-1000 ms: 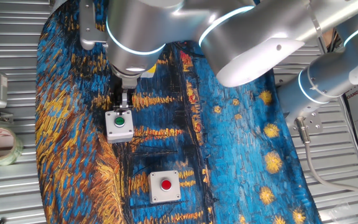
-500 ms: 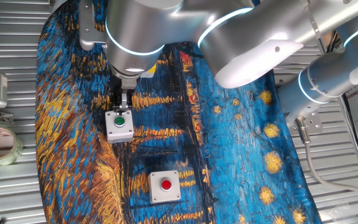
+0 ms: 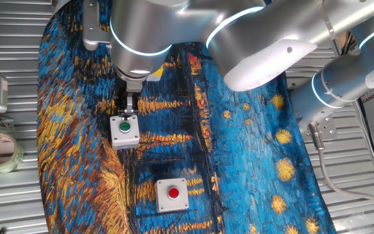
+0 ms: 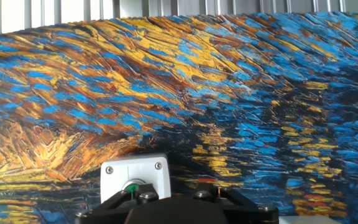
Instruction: Press three buttons from left to right in sequence
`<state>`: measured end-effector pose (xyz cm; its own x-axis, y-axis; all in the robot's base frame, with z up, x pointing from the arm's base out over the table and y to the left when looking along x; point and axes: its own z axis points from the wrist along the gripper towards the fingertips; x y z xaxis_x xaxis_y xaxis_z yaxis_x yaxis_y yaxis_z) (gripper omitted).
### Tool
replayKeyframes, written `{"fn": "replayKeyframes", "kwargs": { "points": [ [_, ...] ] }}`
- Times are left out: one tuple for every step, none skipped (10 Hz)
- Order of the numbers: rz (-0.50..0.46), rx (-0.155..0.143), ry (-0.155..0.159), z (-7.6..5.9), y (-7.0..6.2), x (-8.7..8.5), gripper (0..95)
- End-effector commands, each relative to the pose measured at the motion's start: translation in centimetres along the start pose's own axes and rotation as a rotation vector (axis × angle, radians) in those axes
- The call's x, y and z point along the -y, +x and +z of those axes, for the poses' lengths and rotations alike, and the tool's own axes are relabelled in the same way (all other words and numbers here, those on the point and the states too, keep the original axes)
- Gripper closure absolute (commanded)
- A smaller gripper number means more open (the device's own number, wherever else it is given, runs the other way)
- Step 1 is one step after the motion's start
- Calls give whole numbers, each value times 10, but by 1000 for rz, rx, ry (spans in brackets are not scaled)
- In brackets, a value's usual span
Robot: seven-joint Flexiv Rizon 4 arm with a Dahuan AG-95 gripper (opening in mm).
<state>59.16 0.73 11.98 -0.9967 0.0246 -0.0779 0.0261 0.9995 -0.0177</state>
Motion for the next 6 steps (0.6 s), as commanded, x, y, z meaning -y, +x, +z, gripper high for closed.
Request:
{"fn": "replayKeyframes", "kwargs": {
  "points": [
    [2,-5,-8,-2,1,0,570],
    [-1,-5,-9,-2,1,0,570],
    [-1,-5,-13,-2,1,0,570],
    [-2,-6,-12,-2,1,0,570],
    [-2,-6,-12,-2,1,0,570],
    [-1,-7,-11,-2,1,0,570]
  ]
}}
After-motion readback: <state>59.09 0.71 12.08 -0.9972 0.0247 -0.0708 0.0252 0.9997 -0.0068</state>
